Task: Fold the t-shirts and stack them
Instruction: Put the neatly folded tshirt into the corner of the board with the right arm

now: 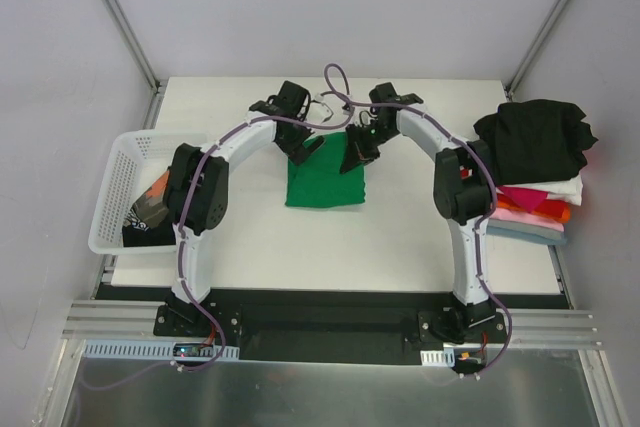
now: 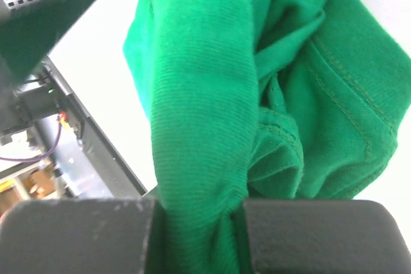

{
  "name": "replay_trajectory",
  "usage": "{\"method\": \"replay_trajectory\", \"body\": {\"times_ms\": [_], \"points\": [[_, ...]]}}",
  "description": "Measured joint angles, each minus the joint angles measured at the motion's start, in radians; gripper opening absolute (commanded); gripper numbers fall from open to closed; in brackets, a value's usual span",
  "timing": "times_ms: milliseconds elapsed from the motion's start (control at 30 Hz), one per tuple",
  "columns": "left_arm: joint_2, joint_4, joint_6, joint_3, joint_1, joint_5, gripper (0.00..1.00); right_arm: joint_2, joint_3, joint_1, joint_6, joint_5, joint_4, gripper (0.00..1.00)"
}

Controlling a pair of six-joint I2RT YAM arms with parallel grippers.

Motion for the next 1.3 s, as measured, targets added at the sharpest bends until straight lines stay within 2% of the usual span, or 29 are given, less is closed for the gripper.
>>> {"method": "replay_trajectory", "body": {"times_ms": [333, 700, 900, 1067, 1300], "points": [[-0.003, -0.003, 0.031, 0.017, 0.051, -0.125, 0.95, -0.058, 0.010, -0.011, -0.028, 0.158, -0.075, 0.01], [-0.039, -0.003, 0.032, -0.016, 0.052, -0.136, 0.93, -0.055, 0.269, -0.165, -0.105, 0.364, -0.286, 0.01], [-0.082, 0.004, 0.029, -0.050, 0.052, -0.132, 0.92, -0.078, 0.315, -0.231, -0.137, 0.478, -0.384, 0.01], [-0.089, 0.013, 0.029, -0.077, 0.052, -0.130, 0.91, -0.175, 0.315, -0.245, -0.158, 0.587, -0.430, 0.01], [-0.089, 0.021, 0.028, -0.089, 0.052, -0.120, 0.91, -0.401, 0.280, -0.254, -0.183, 0.731, -0.441, 0.01]]}}
